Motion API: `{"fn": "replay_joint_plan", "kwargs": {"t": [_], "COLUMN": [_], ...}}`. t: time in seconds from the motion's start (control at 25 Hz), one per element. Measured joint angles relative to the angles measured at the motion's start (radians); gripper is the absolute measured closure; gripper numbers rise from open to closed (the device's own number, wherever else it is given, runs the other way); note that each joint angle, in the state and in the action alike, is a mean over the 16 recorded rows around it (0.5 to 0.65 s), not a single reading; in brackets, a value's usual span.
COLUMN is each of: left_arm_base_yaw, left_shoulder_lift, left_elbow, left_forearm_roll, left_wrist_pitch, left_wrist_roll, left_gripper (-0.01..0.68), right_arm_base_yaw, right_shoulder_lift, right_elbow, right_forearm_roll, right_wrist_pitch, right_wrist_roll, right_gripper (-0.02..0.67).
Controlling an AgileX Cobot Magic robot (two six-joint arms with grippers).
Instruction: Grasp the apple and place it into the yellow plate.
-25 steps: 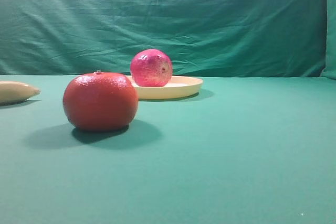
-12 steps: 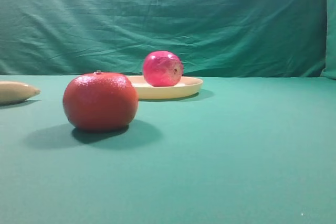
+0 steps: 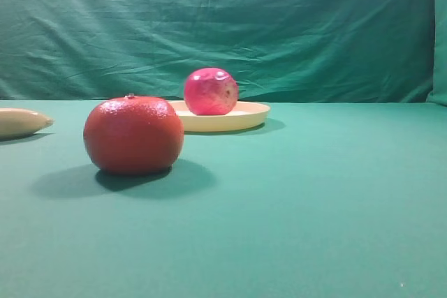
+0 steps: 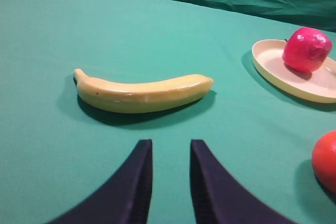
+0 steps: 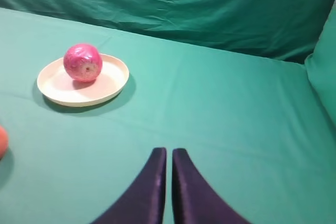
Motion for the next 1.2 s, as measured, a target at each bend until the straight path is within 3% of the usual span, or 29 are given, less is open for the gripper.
{"fn": "replay_joint_plan", "kwargs": {"t": [0.36, 0.64, 1.0, 1.2], "left_arm_base_yaw": [0.000, 0.000, 0.000, 0.000], "left_shoulder_lift": [0.000, 0.000, 0.000, 0.000], "left_elbow": [0.000, 0.000, 0.000, 0.000], "left_forearm_roll": [0.000, 0.000, 0.000, -0.007], "left_wrist_pitch": [0.000, 0.000, 0.000, 0.000], "left_wrist_roll": [0.000, 0.000, 0.000, 0.000], "left_gripper": [0.516, 0.516, 0.516, 0.516], "right_arm_base_yaw": [-0.180, -0.292, -0.363, -0.374], "right_shoulder_lift": [-0.148, -0.197, -0.202, -0.202], "right_elbow": [0.243, 0.346, 0.386, 0.386], "right_forearm_roll": [0.088, 0.251, 0.486, 0.549], "right_wrist_pitch": [-0.162, -0.175, -0.136, -0.125], "right_wrist_roll": [-0.050, -0.211, -0.492, -0.574], "right_gripper": [0.649, 0.649, 0.649, 0.649]}}
